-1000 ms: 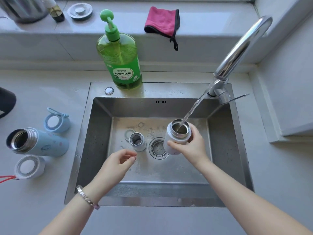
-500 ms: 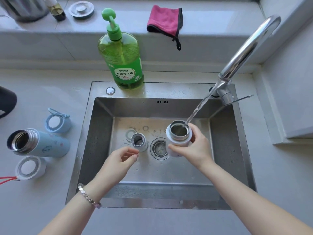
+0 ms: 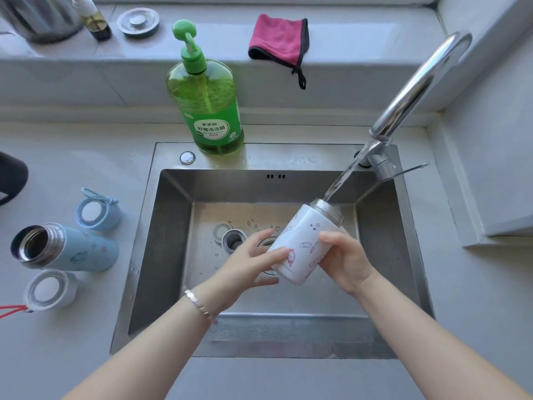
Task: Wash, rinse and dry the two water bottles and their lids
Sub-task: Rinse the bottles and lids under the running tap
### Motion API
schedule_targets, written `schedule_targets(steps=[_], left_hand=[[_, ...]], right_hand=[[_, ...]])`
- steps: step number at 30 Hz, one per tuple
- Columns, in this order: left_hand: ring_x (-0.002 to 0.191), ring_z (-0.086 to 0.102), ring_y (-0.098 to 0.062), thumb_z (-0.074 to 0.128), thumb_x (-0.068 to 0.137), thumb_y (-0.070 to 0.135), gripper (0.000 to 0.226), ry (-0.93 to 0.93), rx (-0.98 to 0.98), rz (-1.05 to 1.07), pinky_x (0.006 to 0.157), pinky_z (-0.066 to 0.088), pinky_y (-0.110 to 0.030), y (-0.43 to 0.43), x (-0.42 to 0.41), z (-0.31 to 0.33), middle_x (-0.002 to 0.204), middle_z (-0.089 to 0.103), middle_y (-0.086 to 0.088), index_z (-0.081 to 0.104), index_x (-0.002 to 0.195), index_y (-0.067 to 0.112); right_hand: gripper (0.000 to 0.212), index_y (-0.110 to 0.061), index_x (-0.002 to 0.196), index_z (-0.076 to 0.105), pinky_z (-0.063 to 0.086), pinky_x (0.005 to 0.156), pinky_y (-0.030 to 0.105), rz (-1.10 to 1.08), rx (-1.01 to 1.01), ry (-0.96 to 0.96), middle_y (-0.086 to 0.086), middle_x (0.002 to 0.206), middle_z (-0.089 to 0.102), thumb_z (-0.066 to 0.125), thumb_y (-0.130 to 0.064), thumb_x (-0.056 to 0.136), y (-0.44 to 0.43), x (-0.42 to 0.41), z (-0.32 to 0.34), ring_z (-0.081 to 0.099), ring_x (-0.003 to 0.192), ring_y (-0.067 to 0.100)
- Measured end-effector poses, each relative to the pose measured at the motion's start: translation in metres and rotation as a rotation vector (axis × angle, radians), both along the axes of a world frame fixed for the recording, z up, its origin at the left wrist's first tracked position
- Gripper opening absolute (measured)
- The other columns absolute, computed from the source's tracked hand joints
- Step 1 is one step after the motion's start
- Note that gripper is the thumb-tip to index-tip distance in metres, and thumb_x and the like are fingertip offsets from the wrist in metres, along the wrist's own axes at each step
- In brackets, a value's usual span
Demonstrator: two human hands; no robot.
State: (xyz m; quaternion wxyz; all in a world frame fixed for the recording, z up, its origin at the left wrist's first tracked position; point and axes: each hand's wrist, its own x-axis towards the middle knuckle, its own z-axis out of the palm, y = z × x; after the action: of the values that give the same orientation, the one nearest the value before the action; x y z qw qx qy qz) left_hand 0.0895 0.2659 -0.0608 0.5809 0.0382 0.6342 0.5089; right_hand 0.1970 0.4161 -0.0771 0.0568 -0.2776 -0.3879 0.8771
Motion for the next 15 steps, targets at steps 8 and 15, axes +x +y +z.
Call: schedule_targets(steps=[8,15], left_hand=[[0.086,0.060,-0.002,0.084,0.065,0.020,0.056,0.486,-0.026,0.024,0.067,0.049,-0.010,0.053,0.013,0.003,0.105,0.062,0.006,0.058,0.114,0.020],[0.111,0.047,-0.017,0.086,0.057,0.027,0.067,0.749,0.017,0.008,0.089,0.044,-0.027,0.077,0.002,0.017,0.109,0.053,0.008,0.047,0.111,0.036]], right_hand=[[0.055,-0.011,0.106,0.065,0.054,0.082,0.031,-0.161,-0.198,-0.091,0.012,0.107,0.067,0.077,-0.044,0.064,0.004,0.003,0.000,0.063,0.098,0.023],[0.049,0.001,0.099,0.058,0.057,0.067,0.037,-0.426,-0.688,-0.203,0.018,0.090,0.064,0.060,-0.044,0.080,0.004,-0.021,0.012,0.063,0.082,0.029]])
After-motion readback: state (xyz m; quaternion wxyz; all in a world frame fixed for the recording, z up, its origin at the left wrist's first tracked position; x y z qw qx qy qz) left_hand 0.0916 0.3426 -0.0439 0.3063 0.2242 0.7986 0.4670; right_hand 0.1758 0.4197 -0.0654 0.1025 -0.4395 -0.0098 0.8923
